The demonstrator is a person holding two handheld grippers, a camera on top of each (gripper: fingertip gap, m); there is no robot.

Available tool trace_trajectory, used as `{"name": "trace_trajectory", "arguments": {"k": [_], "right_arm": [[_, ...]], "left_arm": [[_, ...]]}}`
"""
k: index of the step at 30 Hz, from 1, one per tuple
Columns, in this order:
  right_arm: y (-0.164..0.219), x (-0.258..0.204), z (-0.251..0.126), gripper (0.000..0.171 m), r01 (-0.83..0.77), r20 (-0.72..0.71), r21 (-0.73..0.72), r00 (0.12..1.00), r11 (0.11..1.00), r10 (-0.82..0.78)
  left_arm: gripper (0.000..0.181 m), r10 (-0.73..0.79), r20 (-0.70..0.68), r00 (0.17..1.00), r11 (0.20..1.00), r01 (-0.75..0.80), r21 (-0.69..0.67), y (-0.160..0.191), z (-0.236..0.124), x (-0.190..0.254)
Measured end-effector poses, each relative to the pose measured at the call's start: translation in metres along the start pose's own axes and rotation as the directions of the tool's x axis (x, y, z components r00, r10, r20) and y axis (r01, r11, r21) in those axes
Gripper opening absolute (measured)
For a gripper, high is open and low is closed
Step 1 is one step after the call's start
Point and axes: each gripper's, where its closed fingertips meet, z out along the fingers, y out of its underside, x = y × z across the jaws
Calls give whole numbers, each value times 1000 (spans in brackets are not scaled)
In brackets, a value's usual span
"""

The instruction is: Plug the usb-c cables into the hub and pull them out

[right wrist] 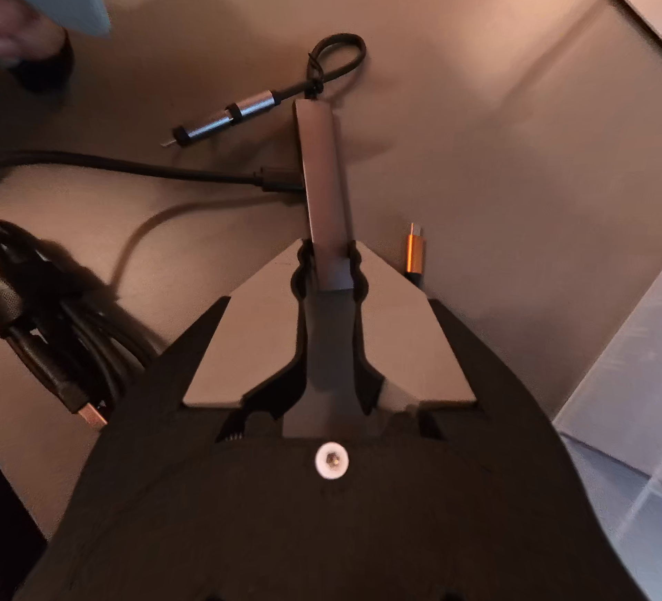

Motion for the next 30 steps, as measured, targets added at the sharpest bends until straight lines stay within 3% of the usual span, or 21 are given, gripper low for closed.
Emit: {"name": "trace_trajectory", "arguments": {"k": [1,3,9,12,17,30], "right_arm": [[0,0,0,20,10,9,-8,1000,1000,-10],[1,3,-3,20,7,18,-25,1000,1000,-6],[-17,2,-46,19,7,75,109,997,994,-15],[-21,-7,-62,19,11,125,121,992,993,-26],[-24,-1,-71,18,34,33,94,999,995,-38],[-25,2,-64,19,-149,195,76,972,986,132]], "left_arm": [[33,-16,-5,1000,1000,16,12,-1,-2,-1],[30,-5,-10,1000,999,5,35,-4,-5,-3],[29,272,-18,962,961,-270,63,-3,-14,10],[33,406,-78,911,913,-399,85,2,-15,31],[22,609,-80,789,793,-605,74,17,-12,53],[17,658,-92,747,752,-658,37,26,-8,53]]}}
